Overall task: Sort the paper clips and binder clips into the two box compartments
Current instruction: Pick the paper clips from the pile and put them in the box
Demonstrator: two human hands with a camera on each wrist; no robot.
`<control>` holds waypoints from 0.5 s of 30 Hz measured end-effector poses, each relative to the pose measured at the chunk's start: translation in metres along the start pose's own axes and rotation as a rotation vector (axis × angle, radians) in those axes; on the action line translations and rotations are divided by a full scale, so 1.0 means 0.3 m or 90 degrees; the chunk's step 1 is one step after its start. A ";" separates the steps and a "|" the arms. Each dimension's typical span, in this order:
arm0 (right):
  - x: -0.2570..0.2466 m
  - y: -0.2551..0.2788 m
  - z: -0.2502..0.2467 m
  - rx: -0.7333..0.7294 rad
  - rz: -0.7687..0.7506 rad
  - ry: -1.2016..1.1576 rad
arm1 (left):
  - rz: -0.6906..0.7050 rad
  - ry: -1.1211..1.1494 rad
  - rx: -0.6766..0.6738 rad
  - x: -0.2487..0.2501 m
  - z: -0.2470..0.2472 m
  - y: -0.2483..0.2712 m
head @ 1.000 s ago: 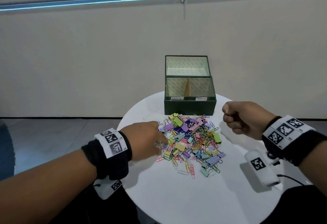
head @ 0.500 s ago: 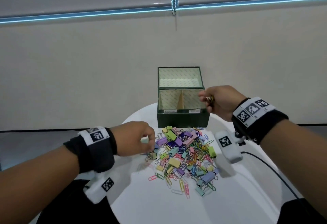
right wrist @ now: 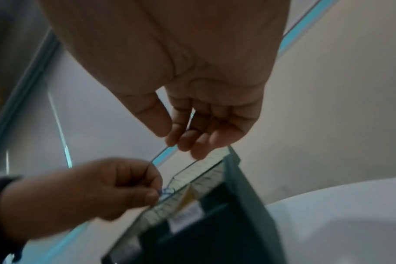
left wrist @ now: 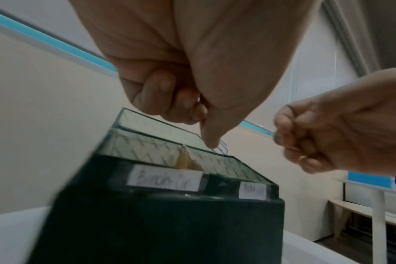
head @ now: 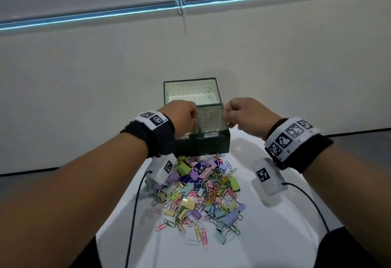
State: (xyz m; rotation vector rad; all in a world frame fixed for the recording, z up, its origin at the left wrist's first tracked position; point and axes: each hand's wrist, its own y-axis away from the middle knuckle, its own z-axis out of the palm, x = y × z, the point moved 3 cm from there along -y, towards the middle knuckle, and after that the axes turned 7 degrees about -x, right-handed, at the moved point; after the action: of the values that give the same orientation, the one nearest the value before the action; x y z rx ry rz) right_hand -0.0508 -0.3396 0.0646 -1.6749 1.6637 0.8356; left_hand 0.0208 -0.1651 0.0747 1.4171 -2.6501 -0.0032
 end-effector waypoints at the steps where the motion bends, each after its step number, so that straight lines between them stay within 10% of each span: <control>1: 0.028 0.019 0.006 -0.040 0.004 0.052 | 0.002 0.003 -0.009 0.019 0.005 -0.029; 7: 0.172 0.073 0.058 -0.205 0.016 0.362 | 0.028 -0.013 -0.037 0.070 0.032 -0.085; 15: 0.212 0.073 0.129 -0.267 0.034 0.368 | 0.116 -0.048 -0.045 -0.050 0.039 0.248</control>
State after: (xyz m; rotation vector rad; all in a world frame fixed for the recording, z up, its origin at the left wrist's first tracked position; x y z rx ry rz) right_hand -0.0726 -0.3473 -0.0093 -2.3345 2.0135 0.8134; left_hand -0.0340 -0.1118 0.0660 1.1721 -2.8004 -0.1333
